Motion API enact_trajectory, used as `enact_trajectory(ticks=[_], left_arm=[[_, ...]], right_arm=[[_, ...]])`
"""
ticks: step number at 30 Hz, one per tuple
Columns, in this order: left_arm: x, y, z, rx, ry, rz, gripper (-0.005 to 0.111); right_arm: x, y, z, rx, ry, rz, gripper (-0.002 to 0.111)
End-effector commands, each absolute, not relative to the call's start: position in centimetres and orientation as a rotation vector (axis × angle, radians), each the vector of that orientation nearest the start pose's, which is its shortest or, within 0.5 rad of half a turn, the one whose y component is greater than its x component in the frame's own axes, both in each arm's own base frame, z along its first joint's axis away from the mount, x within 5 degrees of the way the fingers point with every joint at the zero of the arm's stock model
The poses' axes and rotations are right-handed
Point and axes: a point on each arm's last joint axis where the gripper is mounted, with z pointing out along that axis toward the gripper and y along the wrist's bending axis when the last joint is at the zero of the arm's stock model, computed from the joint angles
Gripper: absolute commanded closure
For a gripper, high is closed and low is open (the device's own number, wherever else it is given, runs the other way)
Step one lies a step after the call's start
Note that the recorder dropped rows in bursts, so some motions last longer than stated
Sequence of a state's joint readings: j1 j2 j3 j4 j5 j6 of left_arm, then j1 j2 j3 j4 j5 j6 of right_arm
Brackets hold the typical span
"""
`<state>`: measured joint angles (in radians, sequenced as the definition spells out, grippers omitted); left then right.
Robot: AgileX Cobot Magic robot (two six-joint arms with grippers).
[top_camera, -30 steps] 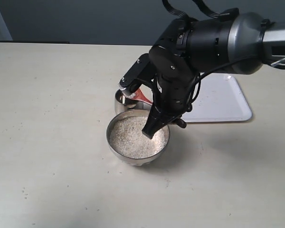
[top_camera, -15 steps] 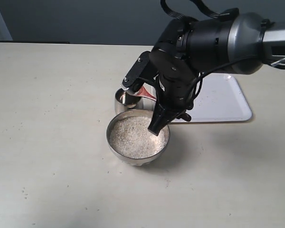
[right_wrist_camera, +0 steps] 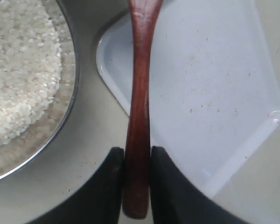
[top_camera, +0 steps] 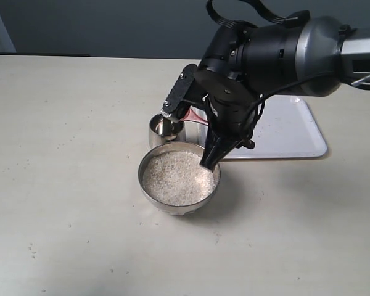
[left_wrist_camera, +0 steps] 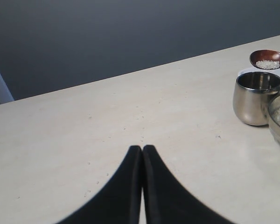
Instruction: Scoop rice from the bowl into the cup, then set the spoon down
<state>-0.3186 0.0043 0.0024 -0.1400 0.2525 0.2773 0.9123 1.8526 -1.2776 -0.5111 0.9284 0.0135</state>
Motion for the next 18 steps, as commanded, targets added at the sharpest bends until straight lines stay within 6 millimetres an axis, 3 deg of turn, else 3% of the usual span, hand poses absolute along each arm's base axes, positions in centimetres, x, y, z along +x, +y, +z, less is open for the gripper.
enact_trajectory(ticks=[1, 18], left_arm=[[5.16, -2.03, 19.17, 0.413, 1.673, -0.166, 0.106], [5.16, -2.03, 19.17, 0.413, 1.673, -0.166, 0.106]], right_arm=[[25.48, 26.67, 20.56, -1.546, 2.294, -0.466, 0.109], [24.68, 27.61, 20.66, -1.641, 2.191, -0.516, 0.109]])
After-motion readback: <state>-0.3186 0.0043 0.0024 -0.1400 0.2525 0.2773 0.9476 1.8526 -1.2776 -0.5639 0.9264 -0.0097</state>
